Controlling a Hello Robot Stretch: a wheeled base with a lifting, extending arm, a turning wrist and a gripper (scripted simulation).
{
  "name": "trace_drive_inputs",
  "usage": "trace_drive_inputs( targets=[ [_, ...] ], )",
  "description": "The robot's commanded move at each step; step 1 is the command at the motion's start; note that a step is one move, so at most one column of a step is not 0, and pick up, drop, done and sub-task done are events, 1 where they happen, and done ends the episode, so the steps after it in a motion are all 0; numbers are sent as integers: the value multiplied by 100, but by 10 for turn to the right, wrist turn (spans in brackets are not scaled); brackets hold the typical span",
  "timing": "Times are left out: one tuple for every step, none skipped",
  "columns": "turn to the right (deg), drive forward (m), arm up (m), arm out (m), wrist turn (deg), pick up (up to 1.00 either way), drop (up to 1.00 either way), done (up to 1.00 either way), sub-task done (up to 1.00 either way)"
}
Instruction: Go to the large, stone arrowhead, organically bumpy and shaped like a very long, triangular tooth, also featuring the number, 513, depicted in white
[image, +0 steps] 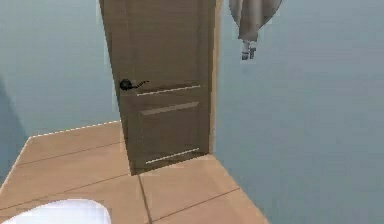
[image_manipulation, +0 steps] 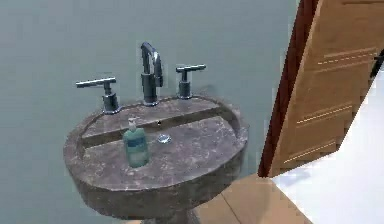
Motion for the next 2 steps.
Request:
trace_drive_inputs(
  targets=[
    [0, 45, 0, 0, 0, 0, 0, 0, 0],
    [-240, 0, 0, 0, 0, 0, 0, 0, 0]
  ],
)
